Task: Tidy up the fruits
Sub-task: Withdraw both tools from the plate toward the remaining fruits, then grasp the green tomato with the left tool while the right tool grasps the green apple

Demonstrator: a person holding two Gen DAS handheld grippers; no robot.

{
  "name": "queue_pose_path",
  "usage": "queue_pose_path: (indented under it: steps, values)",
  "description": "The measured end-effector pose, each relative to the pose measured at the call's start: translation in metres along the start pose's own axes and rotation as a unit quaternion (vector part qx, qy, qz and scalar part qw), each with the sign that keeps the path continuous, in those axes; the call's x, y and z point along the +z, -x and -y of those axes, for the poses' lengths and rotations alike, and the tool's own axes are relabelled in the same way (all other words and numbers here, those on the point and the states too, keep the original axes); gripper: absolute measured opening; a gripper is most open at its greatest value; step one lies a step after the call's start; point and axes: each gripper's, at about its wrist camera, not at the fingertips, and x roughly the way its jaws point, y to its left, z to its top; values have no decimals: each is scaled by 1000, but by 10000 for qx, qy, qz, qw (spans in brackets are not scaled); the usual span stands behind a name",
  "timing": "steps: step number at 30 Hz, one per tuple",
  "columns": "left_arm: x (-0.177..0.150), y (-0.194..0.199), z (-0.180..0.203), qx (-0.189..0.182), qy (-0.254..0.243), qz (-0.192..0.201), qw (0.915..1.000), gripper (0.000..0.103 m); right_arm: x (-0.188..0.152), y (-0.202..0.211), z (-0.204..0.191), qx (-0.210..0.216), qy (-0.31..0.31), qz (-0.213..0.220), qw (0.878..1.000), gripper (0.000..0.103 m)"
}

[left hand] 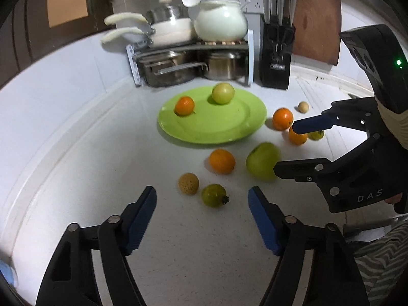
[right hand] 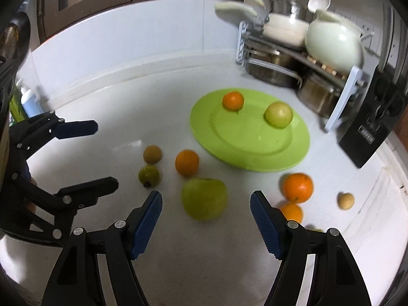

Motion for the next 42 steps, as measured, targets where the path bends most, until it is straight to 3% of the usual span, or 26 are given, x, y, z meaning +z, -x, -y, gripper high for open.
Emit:
queue_pose_path:
  steps: [13, 31, 34, 42]
  values:
    - [-3, -34, -2, -503, 157, -358, 9980, 53, -6, -32, 11, 280, -168, -328, 9989, 72]
    - [-1, -58, -6, -599, 472, -635, 9951, 32, -2, -58, 22, 662, -347, -516, 9959, 58]
    - [0, -58, -7, -607, 520, -642, 9947, 32, 0, -59, 20, 731, -329, -510, 9955, 51]
    - [0, -55, -8, -623, 631, -608, 9942, 31, -2, -57, 18, 706, -321, -497, 9958, 51]
